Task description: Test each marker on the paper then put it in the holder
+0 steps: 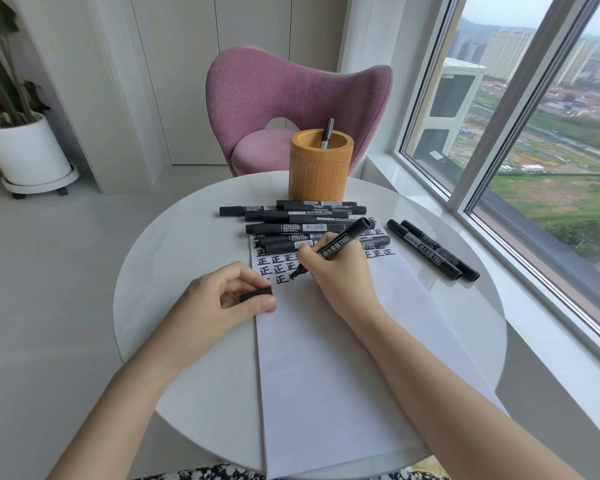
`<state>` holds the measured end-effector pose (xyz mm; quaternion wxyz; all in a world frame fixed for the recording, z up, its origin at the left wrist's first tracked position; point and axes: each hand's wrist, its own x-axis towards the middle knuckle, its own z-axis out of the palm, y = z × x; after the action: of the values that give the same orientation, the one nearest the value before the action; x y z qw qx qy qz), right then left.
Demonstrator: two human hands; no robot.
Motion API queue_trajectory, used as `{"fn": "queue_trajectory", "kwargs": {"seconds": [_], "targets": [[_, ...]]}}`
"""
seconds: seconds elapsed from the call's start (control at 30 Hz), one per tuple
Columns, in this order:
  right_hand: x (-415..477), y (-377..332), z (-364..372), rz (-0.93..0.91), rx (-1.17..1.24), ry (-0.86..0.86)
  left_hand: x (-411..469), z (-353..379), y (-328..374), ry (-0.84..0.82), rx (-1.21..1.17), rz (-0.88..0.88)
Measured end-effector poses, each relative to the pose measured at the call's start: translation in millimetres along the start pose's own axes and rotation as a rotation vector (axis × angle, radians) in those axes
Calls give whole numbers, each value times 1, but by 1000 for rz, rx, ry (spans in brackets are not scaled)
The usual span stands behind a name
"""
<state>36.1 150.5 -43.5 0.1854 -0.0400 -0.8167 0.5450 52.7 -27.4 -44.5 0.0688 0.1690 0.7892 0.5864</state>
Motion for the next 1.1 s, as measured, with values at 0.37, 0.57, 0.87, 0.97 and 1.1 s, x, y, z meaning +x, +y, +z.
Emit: {"fn": "queue_trajectory", "kwargs": {"seconds": [0.37,0.57,0.87,0.97,1.1], "targets": [[-1,-1,-2,23,24,-1,1,0,0,3,19,6],[-2,-1,-1,12,6,-20,0,0,0,8,11,-3],[-4,-4,-4,-5,30,12,0,1,1,17,19,-8],[-4,-5,-5,-4,32,17,0,1,1,20,11,-4],[-3,-5,-6,27,44,23,0,1,0,11,7,-8]]}}
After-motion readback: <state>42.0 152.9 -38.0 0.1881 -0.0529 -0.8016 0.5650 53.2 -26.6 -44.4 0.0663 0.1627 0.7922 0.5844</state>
